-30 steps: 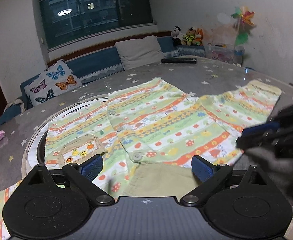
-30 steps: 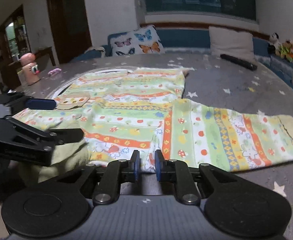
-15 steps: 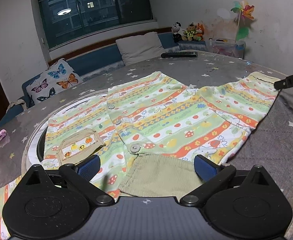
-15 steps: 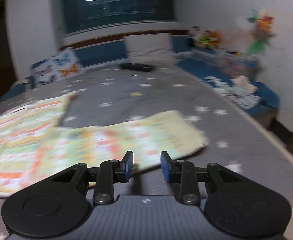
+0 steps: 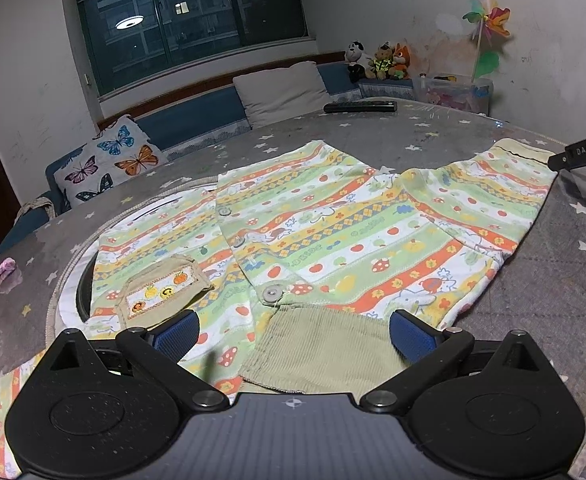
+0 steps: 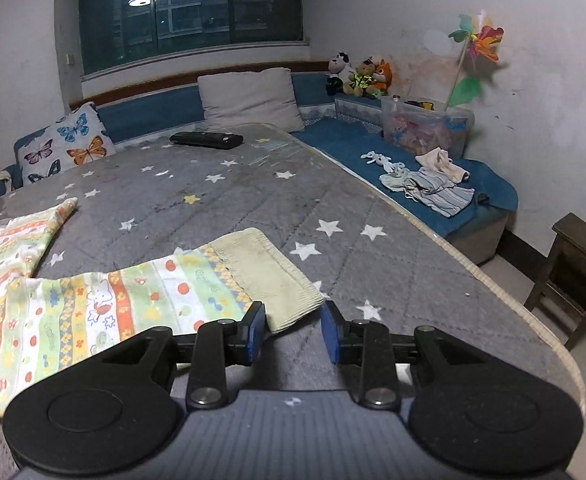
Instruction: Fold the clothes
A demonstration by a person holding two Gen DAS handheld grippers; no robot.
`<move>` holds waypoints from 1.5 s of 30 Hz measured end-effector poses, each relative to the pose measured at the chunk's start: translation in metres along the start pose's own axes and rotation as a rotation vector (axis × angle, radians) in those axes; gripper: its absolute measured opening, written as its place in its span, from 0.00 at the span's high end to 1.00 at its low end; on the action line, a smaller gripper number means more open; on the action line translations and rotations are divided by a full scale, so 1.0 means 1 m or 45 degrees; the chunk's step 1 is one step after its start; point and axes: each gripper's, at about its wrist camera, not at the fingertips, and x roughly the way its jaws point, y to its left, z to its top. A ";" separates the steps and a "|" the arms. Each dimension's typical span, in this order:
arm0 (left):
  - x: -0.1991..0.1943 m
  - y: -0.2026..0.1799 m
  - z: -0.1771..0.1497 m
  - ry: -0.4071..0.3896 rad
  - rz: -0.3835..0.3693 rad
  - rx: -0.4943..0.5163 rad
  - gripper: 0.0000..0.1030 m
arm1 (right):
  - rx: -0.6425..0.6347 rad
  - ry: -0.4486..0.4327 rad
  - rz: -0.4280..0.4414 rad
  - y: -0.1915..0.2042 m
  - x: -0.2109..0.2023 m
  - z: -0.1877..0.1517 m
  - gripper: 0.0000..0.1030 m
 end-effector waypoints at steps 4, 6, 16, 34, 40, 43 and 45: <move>-0.005 0.001 0.004 -0.013 0.001 0.003 0.00 | 0.033 -0.009 0.015 -0.001 -0.001 0.005 0.71; -0.007 0.002 0.007 -0.021 0.003 0.002 0.00 | 0.032 -0.007 0.016 0.000 0.000 0.007 0.71; -0.002 0.005 0.013 -0.010 0.038 0.008 0.00 | 0.015 -0.038 0.025 0.004 0.002 0.014 0.94; -0.013 0.023 0.002 -0.048 0.054 -0.061 0.00 | -0.069 -0.242 0.356 0.069 -0.086 0.074 0.95; -0.025 0.038 -0.009 -0.070 0.068 -0.121 0.00 | -0.190 -0.244 0.569 0.139 -0.109 0.077 0.95; -0.032 0.046 -0.014 -0.087 0.075 -0.149 0.00 | -0.252 -0.243 0.675 0.175 -0.120 0.079 0.95; -0.036 0.052 -0.017 -0.095 0.080 -0.168 0.00 | -0.293 -0.242 0.745 0.198 -0.128 0.080 0.95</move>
